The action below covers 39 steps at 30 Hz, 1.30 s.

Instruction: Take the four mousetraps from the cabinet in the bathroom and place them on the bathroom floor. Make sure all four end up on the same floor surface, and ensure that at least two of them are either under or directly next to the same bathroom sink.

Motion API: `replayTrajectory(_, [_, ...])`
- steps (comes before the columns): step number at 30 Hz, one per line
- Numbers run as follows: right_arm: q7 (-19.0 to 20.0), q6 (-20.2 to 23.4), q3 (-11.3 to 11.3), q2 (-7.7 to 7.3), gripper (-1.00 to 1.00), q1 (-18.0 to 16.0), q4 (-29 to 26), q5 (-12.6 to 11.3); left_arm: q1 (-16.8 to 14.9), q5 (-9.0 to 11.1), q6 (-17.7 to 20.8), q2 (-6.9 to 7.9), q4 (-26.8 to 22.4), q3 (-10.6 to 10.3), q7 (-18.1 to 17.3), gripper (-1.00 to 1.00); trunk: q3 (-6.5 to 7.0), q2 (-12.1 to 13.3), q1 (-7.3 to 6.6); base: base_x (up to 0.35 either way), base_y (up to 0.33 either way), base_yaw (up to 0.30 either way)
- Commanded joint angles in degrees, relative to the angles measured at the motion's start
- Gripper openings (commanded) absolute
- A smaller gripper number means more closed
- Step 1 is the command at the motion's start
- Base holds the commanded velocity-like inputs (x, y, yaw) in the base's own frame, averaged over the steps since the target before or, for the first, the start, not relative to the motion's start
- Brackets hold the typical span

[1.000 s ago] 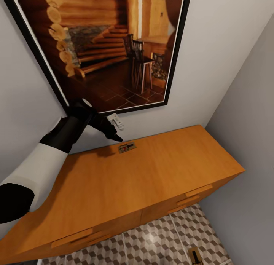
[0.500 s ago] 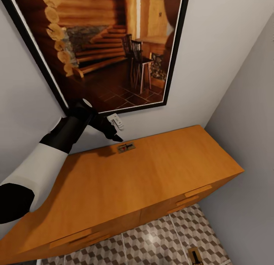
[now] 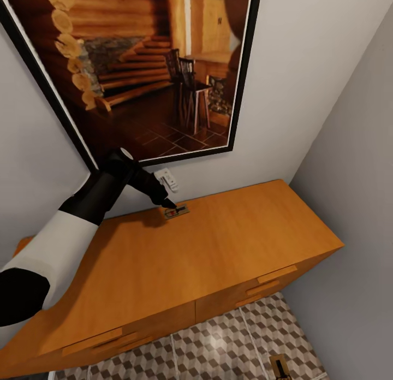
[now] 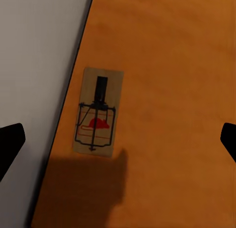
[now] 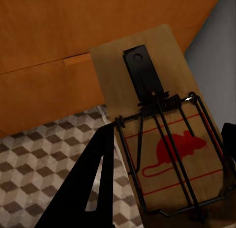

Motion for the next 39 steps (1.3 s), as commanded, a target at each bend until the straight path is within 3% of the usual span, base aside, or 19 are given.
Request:
replayTrajectory(1, [-0.23, -0.16, 0.51, 0.0, -1.0, -0.04, 0.04, -0.41, -0.04, -0.44, 0.53, 0.04, -0.08, -0.09, -0.49, 1.0, -0.09, -0.1, 0.03, 0.0, -0.001, 0.0])
replayTrajectory(39, [-0.23, -0.16, 0.52, 0.0, -1.0, -0.04, 0.04, -0.41, 0.89, -0.51, 0.53, 0.04, 0.18, -0.09, -0.41, 1.0, -0.28, -0.1, 0.03, 0.0, 0.0, 0.0])
